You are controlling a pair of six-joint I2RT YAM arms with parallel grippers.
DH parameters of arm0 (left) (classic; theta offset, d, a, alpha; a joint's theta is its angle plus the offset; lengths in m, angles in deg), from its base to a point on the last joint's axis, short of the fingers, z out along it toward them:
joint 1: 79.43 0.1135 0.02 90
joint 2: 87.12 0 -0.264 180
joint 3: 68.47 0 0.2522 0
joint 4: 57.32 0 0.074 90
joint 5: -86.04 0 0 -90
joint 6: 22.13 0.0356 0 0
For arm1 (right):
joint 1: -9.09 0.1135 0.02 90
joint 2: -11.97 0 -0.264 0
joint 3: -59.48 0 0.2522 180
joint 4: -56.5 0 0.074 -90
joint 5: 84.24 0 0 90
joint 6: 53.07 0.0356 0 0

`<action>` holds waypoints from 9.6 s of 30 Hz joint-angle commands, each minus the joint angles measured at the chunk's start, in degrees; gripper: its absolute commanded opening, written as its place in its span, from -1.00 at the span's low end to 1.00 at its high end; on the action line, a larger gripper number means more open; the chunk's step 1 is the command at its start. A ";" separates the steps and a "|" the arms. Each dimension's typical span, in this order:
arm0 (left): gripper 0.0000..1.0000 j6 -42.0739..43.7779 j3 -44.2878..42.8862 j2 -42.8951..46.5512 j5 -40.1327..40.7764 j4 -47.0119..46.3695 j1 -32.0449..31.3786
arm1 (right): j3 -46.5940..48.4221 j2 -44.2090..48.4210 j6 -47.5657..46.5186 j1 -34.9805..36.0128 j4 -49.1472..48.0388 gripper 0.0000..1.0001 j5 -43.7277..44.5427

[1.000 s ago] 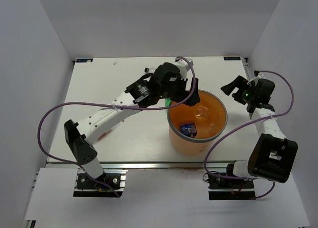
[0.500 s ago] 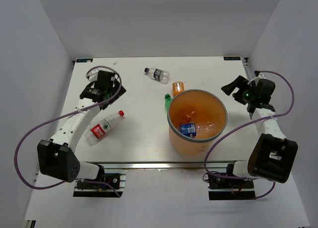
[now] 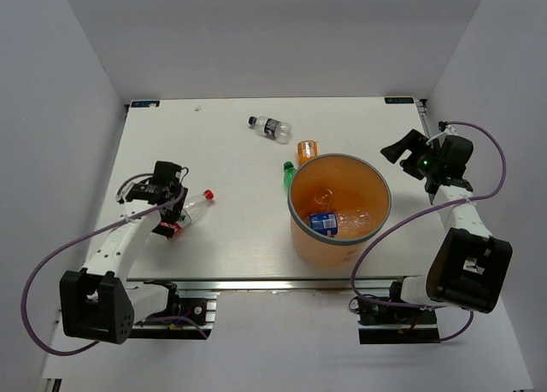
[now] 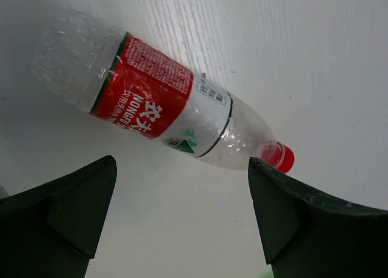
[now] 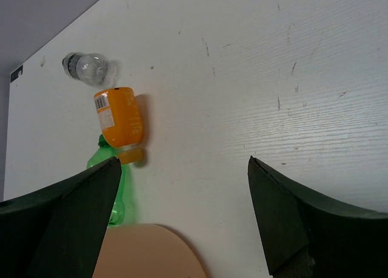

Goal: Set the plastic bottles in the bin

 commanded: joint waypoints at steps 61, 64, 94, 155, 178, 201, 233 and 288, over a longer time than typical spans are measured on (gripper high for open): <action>0.96 56.38 -51.14 -26.26 -40.67 -29.57 -37.04 | -1.80 4.44 -1.92 -1.25 -1.00 0.79 0.97; 0.96 58.23 -50.79 -23.28 -36.78 -29.21 -35.81 | -1.80 4.35 -2.10 -1.25 -1.00 0.79 1.59; 0.96 48.31 -26.97 -43.73 -51.46 -47.23 -17.34 | 3.83 -3.65 -4.21 -1.43 6.47 0.79 8.27; -0.67 47.59 -22.22 -10.02 -29.10 -39.40 -19.98 | 10.33 -2.60 -5.08 -0.11 5.06 0.79 -5.45; 0.59 60.26 -42.79 -23.08 -20.00 -26.32 -54.09 | 16.92 -4.44 -18.26 -0.11 14.29 0.79 -2.80; 0.96 52.27 -27.36 -9.91 -11.02 -30.96 -21.60 | 33.79 -28.59 -26.96 13.07 15.00 0.79 -0.25; 0.96 36.79 -45.70 -57.45 -46.10 -55.13 -2.85 | 46.09 -37.13 -42.86 17.44 24.99 0.79 -9.05; 0.96 43.03 -18.27 -40.66 -38.27 -59.63 0.84 | 64.21 -58.94 -46.31 37.95 39.96 0.01 25.67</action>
